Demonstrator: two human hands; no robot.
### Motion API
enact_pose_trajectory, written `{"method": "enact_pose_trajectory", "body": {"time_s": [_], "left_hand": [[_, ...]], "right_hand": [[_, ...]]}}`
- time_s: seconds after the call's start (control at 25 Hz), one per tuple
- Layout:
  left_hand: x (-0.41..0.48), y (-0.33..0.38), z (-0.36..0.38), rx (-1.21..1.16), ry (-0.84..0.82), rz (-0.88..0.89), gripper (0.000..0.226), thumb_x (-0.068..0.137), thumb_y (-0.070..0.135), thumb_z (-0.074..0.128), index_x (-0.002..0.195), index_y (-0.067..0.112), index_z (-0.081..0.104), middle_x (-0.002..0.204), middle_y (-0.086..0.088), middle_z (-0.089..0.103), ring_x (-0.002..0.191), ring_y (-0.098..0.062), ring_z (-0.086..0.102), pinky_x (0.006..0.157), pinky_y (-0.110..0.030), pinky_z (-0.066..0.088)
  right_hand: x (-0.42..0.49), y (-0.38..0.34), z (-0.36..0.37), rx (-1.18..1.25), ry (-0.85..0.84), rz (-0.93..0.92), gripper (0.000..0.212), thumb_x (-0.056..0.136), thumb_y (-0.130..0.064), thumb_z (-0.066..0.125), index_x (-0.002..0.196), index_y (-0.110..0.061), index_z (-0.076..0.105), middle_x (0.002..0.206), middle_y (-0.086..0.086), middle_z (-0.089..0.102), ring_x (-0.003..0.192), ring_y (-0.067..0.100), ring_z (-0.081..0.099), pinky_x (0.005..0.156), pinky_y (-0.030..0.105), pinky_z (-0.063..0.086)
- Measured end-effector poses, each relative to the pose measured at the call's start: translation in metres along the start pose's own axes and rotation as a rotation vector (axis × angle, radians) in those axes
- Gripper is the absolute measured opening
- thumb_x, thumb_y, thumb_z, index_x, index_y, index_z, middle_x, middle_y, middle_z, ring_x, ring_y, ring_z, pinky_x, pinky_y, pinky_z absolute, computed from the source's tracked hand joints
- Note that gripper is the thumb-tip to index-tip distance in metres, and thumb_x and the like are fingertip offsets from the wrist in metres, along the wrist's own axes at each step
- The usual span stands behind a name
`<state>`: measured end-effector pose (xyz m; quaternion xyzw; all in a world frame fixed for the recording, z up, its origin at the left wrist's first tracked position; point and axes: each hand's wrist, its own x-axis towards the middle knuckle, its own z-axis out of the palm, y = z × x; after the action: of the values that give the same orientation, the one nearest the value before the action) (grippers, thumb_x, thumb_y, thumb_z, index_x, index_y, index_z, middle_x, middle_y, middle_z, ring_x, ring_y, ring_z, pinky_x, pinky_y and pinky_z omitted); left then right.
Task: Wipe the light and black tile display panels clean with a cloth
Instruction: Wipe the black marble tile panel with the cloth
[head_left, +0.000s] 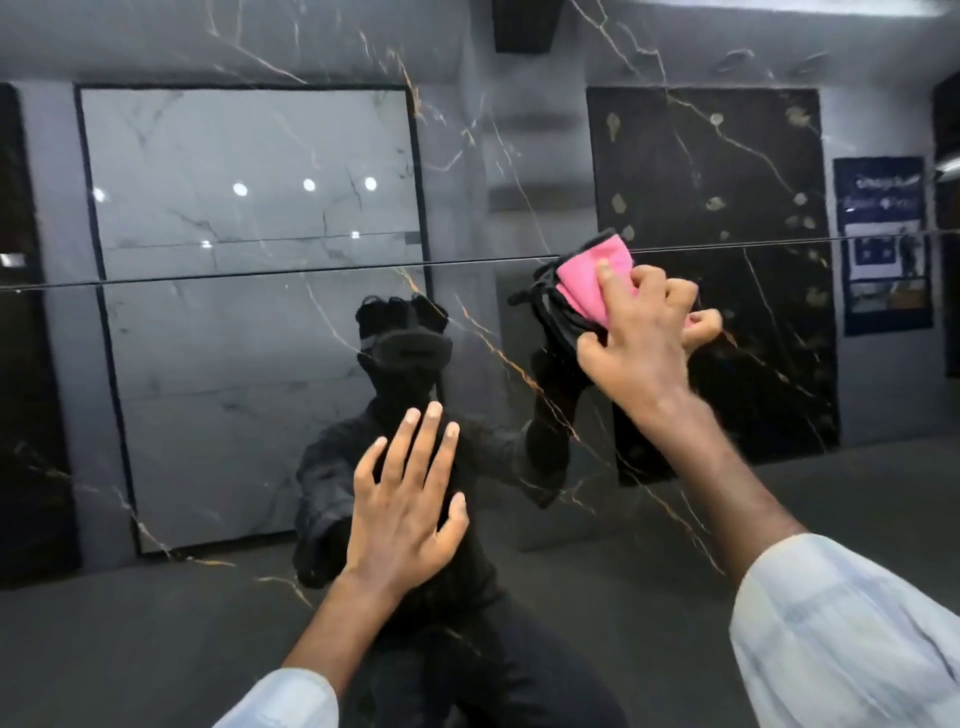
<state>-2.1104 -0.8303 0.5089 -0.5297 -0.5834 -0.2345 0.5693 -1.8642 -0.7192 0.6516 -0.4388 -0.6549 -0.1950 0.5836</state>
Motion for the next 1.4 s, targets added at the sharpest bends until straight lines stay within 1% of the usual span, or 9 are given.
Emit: {"method": "enact_pose_trajectory", "body": {"time_s": [0.12, 0.28, 0.48, 0.68, 0.88, 1.0, 1.2, 1.28, 1.4], "left_hand": [[-0.002, -0.001, 0.001, -0.004, 0.028, 0.014, 0.076, 0.092, 0.043, 0.05, 0.16, 0.011, 0.038, 0.173, -0.011, 0.02, 0.159, -0.026, 0.021, 0.122, -0.048, 0.02], [-0.003, -0.002, 0.005, -0.019, 0.041, 0.027, 0.075, 0.092, 0.043, 0.052, 0.158, 0.011, 0.042, 0.172, -0.012, 0.023, 0.159, -0.027, 0.021, 0.123, -0.046, 0.018], [-0.003, -0.002, 0.002, -0.021, 0.021, 0.021, 0.078, 0.092, 0.043, 0.053, 0.161, 0.012, 0.037, 0.173, -0.01, 0.019, 0.16, -0.026, 0.02, 0.123, -0.048, 0.02], [-0.002, -0.001, 0.004, -0.023, 0.025, 0.02, 0.076, 0.093, 0.043, 0.052, 0.161, 0.011, 0.037, 0.173, -0.01, 0.02, 0.16, -0.026, 0.021, 0.122, -0.048, 0.022], [-0.002, -0.001, 0.003, -0.021, 0.014, 0.017, 0.075, 0.095, 0.044, 0.049, 0.161, 0.011, 0.036, 0.173, -0.01, 0.019, 0.16, -0.027, 0.02, 0.124, -0.047, 0.018], [-0.002, -0.002, 0.003, -0.034, 0.014, 0.021, 0.074, 0.096, 0.044, 0.048, 0.161, 0.012, 0.037, 0.173, -0.01, 0.02, 0.16, -0.027, 0.02, 0.123, -0.047, 0.018], [-0.003, -0.002, 0.004, -0.037, 0.022, 0.022, 0.072, 0.096, 0.043, 0.046, 0.16, 0.011, 0.038, 0.172, -0.011, 0.021, 0.16, -0.027, 0.02, 0.123, -0.048, 0.019], [-0.003, -0.001, 0.006, -0.033, 0.029, 0.023, 0.072, 0.096, 0.043, 0.045, 0.16, 0.01, 0.039, 0.172, -0.011, 0.021, 0.16, -0.027, 0.02, 0.122, -0.048, 0.021], [-0.002, -0.002, 0.007, -0.027, 0.021, 0.025, 0.072, 0.096, 0.043, 0.045, 0.159, 0.01, 0.039, 0.172, -0.012, 0.021, 0.16, -0.027, 0.02, 0.121, -0.049, 0.022]], "right_hand": [[-0.025, -0.049, 0.022, 0.183, -0.004, 0.143, 0.095, 0.067, -0.018, 0.054, 0.158, -0.026, 0.029, 0.159, 0.011, 0.022, 0.133, 0.035, 0.023, 0.106, 0.06, 0.022], [-0.045, -0.039, 0.039, 0.089, 0.004, -0.668, 0.09, 0.064, -0.033, 0.056, 0.153, -0.037, 0.045, 0.161, 0.0, 0.036, 0.129, 0.029, 0.035, 0.093, 0.045, 0.024], [0.001, -0.047, 0.024, 0.299, 0.121, 0.132, 0.08, 0.067, -0.033, 0.053, 0.147, -0.038, 0.051, 0.157, -0.002, 0.041, 0.127, 0.033, 0.037, 0.093, 0.045, 0.025], [0.008, -0.058, 0.018, -0.08, 0.124, -0.69, 0.078, 0.071, -0.035, 0.053, 0.149, -0.031, 0.051, 0.163, -0.001, 0.038, 0.13, 0.027, 0.038, 0.092, 0.05, 0.024], [0.019, -0.066, 0.008, -0.177, 0.133, -0.7, 0.073, 0.06, -0.026, 0.051, 0.132, -0.018, 0.056, 0.165, -0.002, 0.034, 0.132, 0.028, 0.034, 0.094, 0.049, 0.023], [0.016, -0.084, 0.014, -0.096, -0.03, -0.773, 0.084, 0.064, -0.033, 0.05, 0.147, -0.022, 0.044, 0.17, -0.003, 0.02, 0.14, 0.031, 0.033, 0.095, 0.05, 0.025], [0.016, -0.09, 0.01, 0.131, -0.39, -0.699, 0.102, 0.078, -0.038, 0.066, 0.161, -0.033, 0.007, 0.168, -0.013, -0.021, 0.152, 0.027, -0.008, 0.107, 0.051, 0.011], [0.008, -0.091, 0.012, 0.252, -0.359, -0.646, 0.097, 0.079, -0.041, 0.071, 0.16, -0.036, 0.017, 0.17, -0.014, -0.014, 0.154, 0.024, -0.004, 0.109, 0.051, 0.01], [-0.007, -0.084, 0.029, 0.317, 0.028, -0.691, 0.062, 0.086, -0.045, 0.065, 0.146, -0.03, 0.056, 0.166, -0.006, 0.033, 0.148, 0.025, 0.033, 0.102, 0.053, 0.026]]}}
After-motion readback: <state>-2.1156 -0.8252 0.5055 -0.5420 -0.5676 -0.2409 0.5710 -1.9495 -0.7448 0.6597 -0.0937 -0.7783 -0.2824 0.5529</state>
